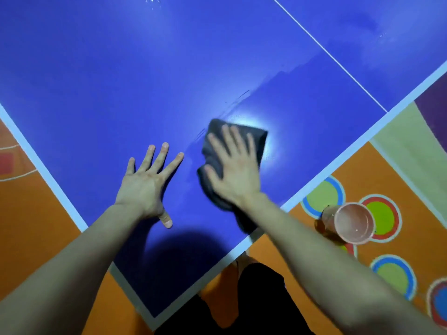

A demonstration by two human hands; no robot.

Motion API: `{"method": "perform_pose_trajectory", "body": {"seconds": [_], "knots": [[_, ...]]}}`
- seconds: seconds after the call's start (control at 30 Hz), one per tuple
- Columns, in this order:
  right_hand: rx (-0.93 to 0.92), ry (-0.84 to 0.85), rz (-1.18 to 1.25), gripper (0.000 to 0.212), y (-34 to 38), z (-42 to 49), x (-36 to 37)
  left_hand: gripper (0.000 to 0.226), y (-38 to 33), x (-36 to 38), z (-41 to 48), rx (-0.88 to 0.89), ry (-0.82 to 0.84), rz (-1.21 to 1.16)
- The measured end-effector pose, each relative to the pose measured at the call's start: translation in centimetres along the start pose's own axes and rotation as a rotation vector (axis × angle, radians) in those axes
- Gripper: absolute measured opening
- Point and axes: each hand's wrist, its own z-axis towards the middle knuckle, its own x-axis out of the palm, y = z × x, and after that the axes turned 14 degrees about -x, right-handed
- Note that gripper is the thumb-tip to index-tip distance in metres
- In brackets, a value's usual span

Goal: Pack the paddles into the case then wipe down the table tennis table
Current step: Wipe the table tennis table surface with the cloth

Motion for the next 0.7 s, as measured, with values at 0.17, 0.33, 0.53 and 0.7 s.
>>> {"method": "perform_pose_trajectory", "body": {"seconds": [0.17, 0.33, 0.53, 0.7], "knots": [[-0.297, 0.148, 0.058, 0.072, 6.9, -6.6, 1.8, 0.19, 0.3, 0.0, -0.1, 0.035, -0.024, 0.012], [0.223, -0.052, -0.144, 0.066, -5.4, -6.1, -2.4, 0.183, 0.8, -0.1, -0.3, 0.108, -0.064, 0.046], [0.496, -0.157, -0.152, 0.066, 3.0, -7.3, 0.5, 0.179, 4.3, 1.2, -0.7, 0.289, -0.086, 0.03], [0.242, -0.01, -0.026, 0.071, 22.0, -14.2, 5.2, 0.186, 7.4, 1.7, -0.4, 0.263, -0.124, 0.203]]}}
